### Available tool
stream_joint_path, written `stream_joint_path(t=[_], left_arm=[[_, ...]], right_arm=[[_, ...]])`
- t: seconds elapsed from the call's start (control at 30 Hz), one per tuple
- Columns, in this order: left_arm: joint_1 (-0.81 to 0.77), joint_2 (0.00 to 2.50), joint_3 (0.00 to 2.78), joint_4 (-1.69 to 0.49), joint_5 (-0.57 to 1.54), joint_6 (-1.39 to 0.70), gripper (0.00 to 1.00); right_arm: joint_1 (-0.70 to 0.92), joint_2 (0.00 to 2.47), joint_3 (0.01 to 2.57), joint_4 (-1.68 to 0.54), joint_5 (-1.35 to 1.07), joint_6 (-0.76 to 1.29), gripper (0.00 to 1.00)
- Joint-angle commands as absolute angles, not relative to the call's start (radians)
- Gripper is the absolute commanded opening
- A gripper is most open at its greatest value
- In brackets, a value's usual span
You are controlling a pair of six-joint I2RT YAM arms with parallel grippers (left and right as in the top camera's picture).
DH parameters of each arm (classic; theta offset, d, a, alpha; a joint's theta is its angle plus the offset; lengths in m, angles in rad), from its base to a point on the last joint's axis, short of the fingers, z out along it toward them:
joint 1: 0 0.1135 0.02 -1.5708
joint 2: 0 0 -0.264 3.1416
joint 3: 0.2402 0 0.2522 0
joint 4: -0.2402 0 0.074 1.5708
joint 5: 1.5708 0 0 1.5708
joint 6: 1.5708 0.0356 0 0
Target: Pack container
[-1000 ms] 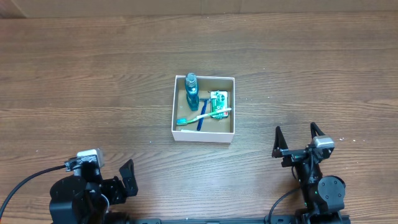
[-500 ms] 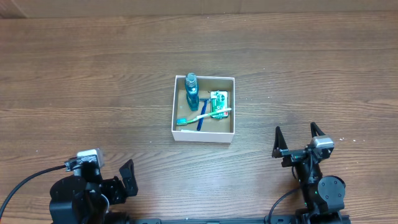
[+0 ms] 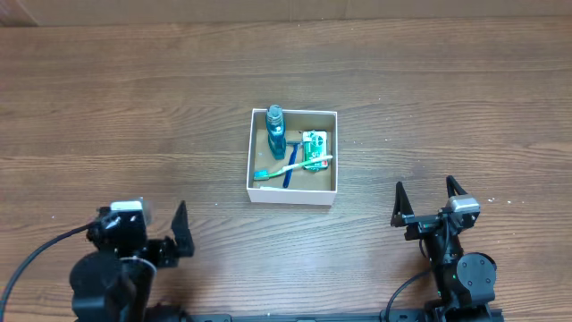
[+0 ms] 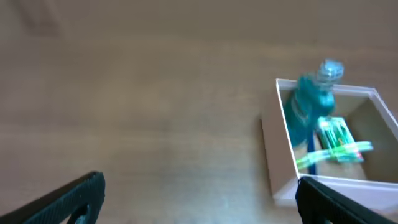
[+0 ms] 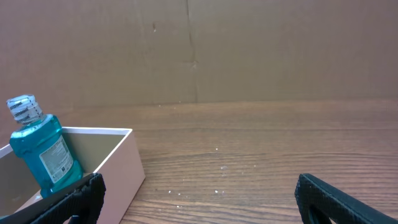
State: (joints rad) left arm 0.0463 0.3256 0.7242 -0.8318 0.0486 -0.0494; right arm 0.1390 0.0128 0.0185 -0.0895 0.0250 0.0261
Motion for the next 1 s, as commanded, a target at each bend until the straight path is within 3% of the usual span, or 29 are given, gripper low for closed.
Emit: stream_joint_path(t=[0.0, 0.13, 0.27, 0.97], left_arm=[[0.053, 0.205, 0.505, -0.606, 0.035, 0.054, 1.0], [0.053, 0.06, 0.24, -0.247, 0.04, 0.053, 1.0], [0.052, 0.003, 0.093, -0.074, 0.045, 0.054, 1.0], [0.045, 0.004, 0.004, -0.075, 0.034, -0.011, 1.0]], right_arm=[[0.135, 0.003, 0.008, -0.084, 0.02, 0.022, 1.0], [0.135, 0.003, 0.008, -0.084, 0.02, 0.022, 1.0], [0.135, 0.003, 0.008, -0.084, 0.02, 0.022, 1.0], [0.135, 0.003, 0.008, -0.084, 0.02, 0.022, 1.0]])
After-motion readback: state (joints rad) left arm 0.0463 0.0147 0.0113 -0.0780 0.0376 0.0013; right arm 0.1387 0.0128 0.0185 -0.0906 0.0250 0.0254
